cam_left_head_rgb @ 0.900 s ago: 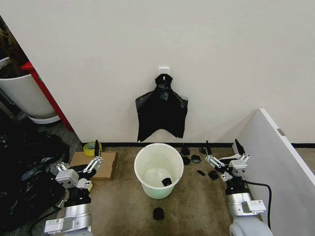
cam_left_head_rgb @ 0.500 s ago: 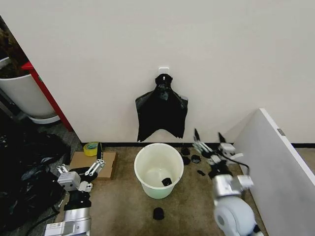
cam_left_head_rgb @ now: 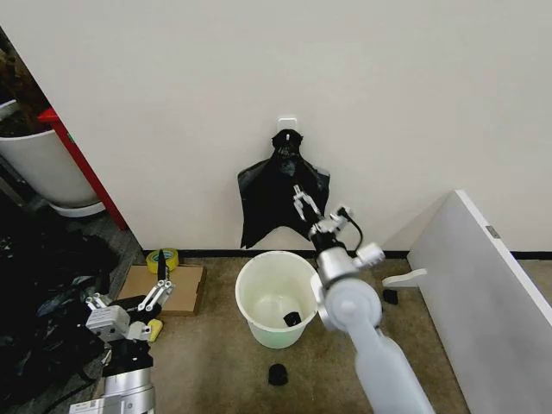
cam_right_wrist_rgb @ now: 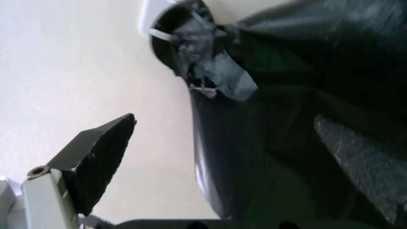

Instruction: Place the garbage bag over the trash bin.

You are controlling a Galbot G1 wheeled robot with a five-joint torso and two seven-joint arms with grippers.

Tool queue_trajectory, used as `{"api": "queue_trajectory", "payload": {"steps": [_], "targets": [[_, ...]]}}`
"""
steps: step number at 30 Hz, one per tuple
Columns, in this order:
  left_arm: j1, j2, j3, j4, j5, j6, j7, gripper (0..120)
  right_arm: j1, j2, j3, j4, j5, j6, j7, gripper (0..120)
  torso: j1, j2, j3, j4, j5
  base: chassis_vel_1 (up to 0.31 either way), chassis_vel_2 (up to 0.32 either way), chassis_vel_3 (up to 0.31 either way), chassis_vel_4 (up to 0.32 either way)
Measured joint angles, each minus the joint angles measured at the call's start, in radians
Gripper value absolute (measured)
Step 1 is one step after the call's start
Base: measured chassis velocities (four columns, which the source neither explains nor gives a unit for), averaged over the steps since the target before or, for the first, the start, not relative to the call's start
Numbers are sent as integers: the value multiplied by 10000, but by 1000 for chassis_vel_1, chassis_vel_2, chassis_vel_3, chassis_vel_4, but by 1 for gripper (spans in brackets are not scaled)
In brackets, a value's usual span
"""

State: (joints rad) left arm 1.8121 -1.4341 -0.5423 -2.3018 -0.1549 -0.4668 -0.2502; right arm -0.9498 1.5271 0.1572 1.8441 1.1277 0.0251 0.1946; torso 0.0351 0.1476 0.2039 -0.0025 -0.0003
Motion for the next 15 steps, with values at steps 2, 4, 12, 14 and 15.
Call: {"api": "queue_trajectory", "payload": {"steps": [2,4,12,14,15], "targets": [[34,-67,-4,-17,24,-5,-19,100,308,235,-2,-522,15,146,-201,100,0,0,0,0,-1,0,0,0,0],[49,-85,-8,-30,28,-7,-32,100,472,366,0,-769,14,210,-295,100,1,0,1,0,-1,0,0,0,0],[172,-142,-42,-218,76,-31,-206,100,1377,845,130,-1934,-115,570,-805,94,0,0,-1,0,0,0,0,0,0],[190,-144,-44,-229,97,-56,-226,100,1436,847,157,-2057,-152,623,-884,88,1,0,0,-1,2,0,0,0,0],[197,-148,-44,-232,105,-73,-236,100,1456,847,167,-2109,-190,649,-935,84,1,0,0,-1,2,0,0,0,0]]}}
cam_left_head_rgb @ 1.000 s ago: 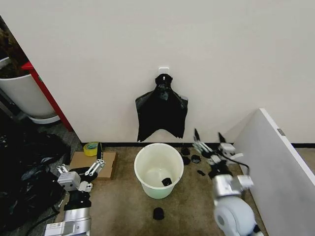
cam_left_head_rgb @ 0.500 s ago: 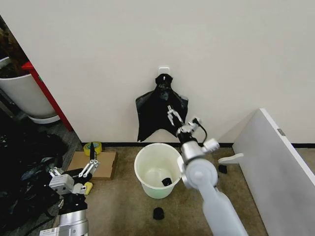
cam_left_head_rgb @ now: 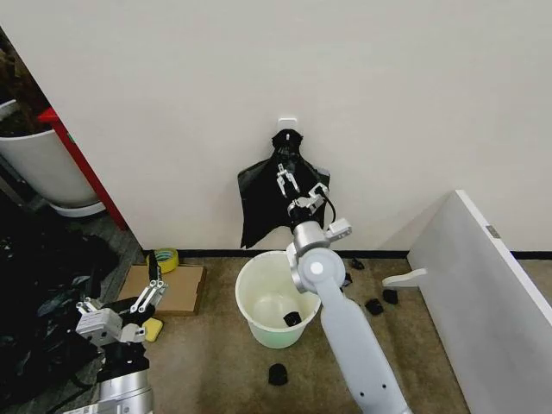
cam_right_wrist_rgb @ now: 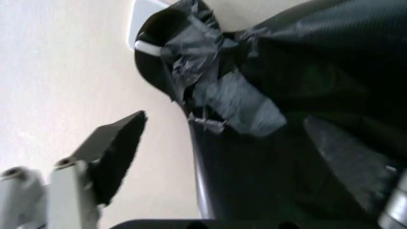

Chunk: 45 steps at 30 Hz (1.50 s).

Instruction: Place the garbage bag over the trash bin.

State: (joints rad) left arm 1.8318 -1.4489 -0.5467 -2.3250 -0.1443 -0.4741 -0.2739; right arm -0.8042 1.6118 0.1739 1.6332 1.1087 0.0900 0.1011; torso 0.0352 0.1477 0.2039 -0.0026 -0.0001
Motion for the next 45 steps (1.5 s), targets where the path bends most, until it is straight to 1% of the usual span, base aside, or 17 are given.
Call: {"api": "queue_trajectory", "payload": {"steps": [5,6,7,9,12,13,14,16,19,20,22,23,30,33,41,42,45], "targets": [[6,-14,11,-8,22,-30,-15,100,9,-11,21,-149,-139,58,-146,66,-1,1,0,1,0,0,0,0,0],[6,-14,11,-8,22,-30,-15,100,9,-11,21,-149,-139,58,-146,66,-1,1,0,1,0,0,0,0,0],[-8,-22,24,2,29,-35,-16,100,9,-14,37,-185,-154,83,-179,59,-1,1,0,1,2,0,0,0,0],[-26,-26,39,40,31,-35,-15,100,10,-18,64,-221,-168,132,-240,53,0,1,-1,1,2,0,0,0,0],[-54,-17,44,95,31,-36,-16,100,10,-23,100,-269,-179,287,-450,39,0,1,-1,1,1,0,0,0,0],[-62,-11,44,105,29,-36,-16,100,11,-24,102,-278,-179,337,-507,36,-1,1,-1,1,1,0,0,0,0],[-62,-11,44,105,29,-36,-16,100,11,-24,102,-278,-179,337,-507,36,-1,1,-1,1,1,0,0,0,0],[-99,36,37,170,3,-36,-21,100,0,-27,96,-285,-174,503,-748,26,-1,1,-1,1,1,0,0,0,0],[-138,71,33,231,-20,-35,-26,100,-17,-30,44,-284,-198,574,-852,17,-1,1,-1,1,1,0,0,0,0],[-151,86,33,254,-28,-34,-26,100,-23,-30,15,-278,-228,597,-884,11,-1,1,-1,1,1,0,0,0,0],[-159,97,33,269,-35,-32,-27,100,-28,-31,4,-275,-243,605,-896,9,-2,1,-1,1,1,0,0,0,0],[-180,123,31,308,-52,-30,-30,100,-54,-32,-28,-258,-292,620,-909,2,-2,1,-1,1,1,0,0,0,0],[-245,227,-8,386,-161,-24,-61,100,-480,-35,-267,52,-692,649,-923,0,-2,1,-1,1,0,0,0,0,0],[-299,286,-25,394,-247,-15,-85,100,-1022,-239,-594,377,-1169,634,-913,0,-2,1,-1,4,1,0,0,0,0],[-457,333,-17,498,-366,-4,-133,100,-2261,-1373,-1249,1131,-2409,722,-1147,0,-2,1,-2,1,2,0,0,0,0],[-494,341,-13,498,-410,13,-136,100,-2620,-1768,-1325,1190,-2839,903,-1580,0,-2,1,-2,1,3,0,0,0,0],[-511,379,-34,455,-496,35,-137,100,-2957,-2144,-1323,1140,-3317,1214,-2501,0,-2,2,-2,0,1,0,0,0,0]]}}
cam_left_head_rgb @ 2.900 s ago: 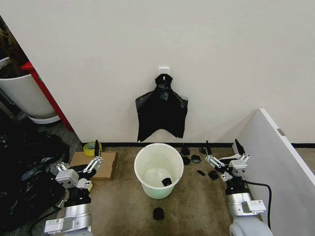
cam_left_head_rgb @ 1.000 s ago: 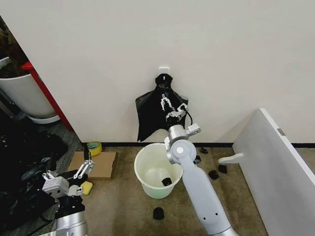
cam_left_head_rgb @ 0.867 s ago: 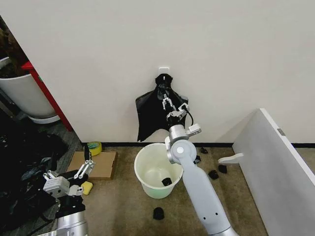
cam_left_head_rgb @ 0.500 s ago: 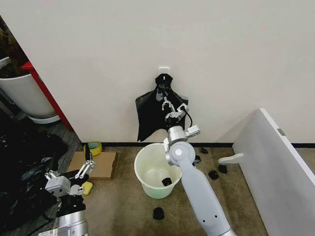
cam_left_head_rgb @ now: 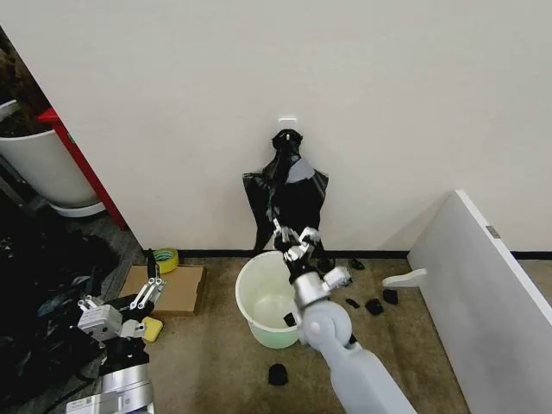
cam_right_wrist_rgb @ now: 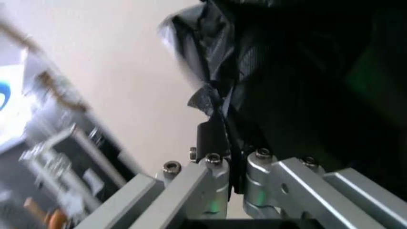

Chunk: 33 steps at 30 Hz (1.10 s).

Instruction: Place the garbage bag over the trash bin.

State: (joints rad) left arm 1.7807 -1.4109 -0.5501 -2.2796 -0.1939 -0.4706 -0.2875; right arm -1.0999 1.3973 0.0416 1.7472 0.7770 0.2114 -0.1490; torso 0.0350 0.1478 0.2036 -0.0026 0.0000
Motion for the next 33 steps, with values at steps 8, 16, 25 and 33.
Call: {"api": "queue_trajectory", "payload": {"steps": [8,16,25,33], "targets": [[-28,25,-14,-71,-93,25,0,100,-664,-588,319,-664,-684,864,-2874,0,0,0,1,0,1,0,0,0,0],[0,31,-24,-177,-107,28,0,100,-1026,-760,960,-1353,-1412,1317,-5721,0,0,0,1,1,1,0,0,0,0],[25,18,-31,-239,-116,32,0,100,-1006,-784,1769,-2272,-2591,1881,-8267,0,1,0,1,0,0,0,0,0,0],[8,-49,-33,-248,-116,51,-1,100,-805,-670,2300,-2923,-3244,2278,-9735,0,1,0,1,1,0,0,0,0,0]]}}
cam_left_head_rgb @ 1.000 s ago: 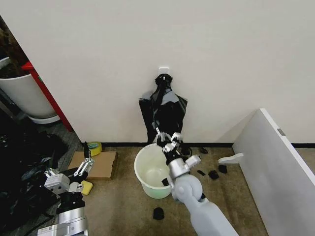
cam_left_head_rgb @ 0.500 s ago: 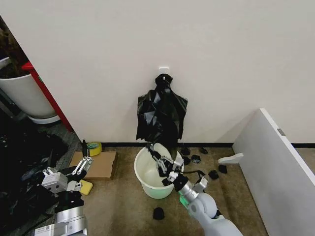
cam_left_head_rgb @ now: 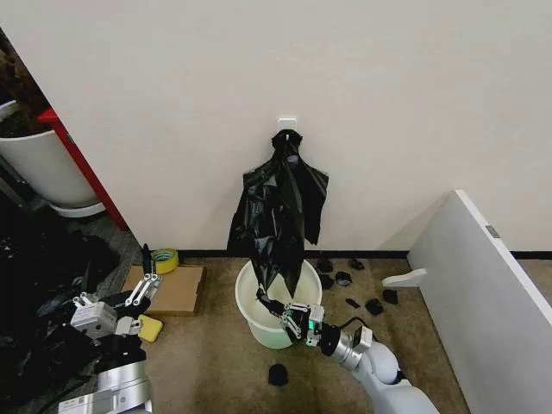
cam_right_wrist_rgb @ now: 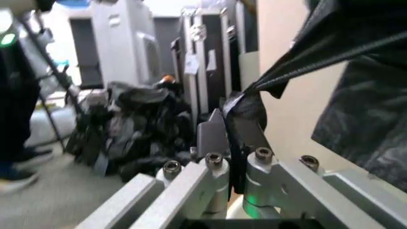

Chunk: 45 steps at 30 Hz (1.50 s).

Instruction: Place the garbage bag over the trash bin.

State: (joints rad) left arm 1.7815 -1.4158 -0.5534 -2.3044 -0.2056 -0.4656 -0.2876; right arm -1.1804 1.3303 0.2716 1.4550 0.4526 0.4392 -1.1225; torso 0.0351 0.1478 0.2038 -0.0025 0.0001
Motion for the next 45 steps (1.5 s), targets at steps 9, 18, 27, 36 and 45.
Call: {"api": "queue_trajectory", "payload": {"steps": [9,18,27,36,45], "targets": [[-28,-93,1,-12,-5,113,6,100,322,63,340,-493,-429,305,-551,0,0,0,0,0,0,0,0,0,0],[-16,-109,-4,-42,-17,113,6,100,869,170,976,-943,-1337,762,-950,0,0,0,0,0,0,0,0,0,0],[-126,-101,40,139,-31,136,4,100,318,-107,-267,210,-905,1750,3868,18,0,0,0,1,0,0,0,0,0],[-166,-30,8,246,-102,139,3,100,-18,-271,-534,1210,-837,1745,5705,45,0,0,0,0,-1,0,0,0,0],[-218,56,-9,308,-207,139,-5,100,-557,-610,-356,1812,-3499,1046,9062,77,0,0,0,-1,1,0,0,0,0]]}}
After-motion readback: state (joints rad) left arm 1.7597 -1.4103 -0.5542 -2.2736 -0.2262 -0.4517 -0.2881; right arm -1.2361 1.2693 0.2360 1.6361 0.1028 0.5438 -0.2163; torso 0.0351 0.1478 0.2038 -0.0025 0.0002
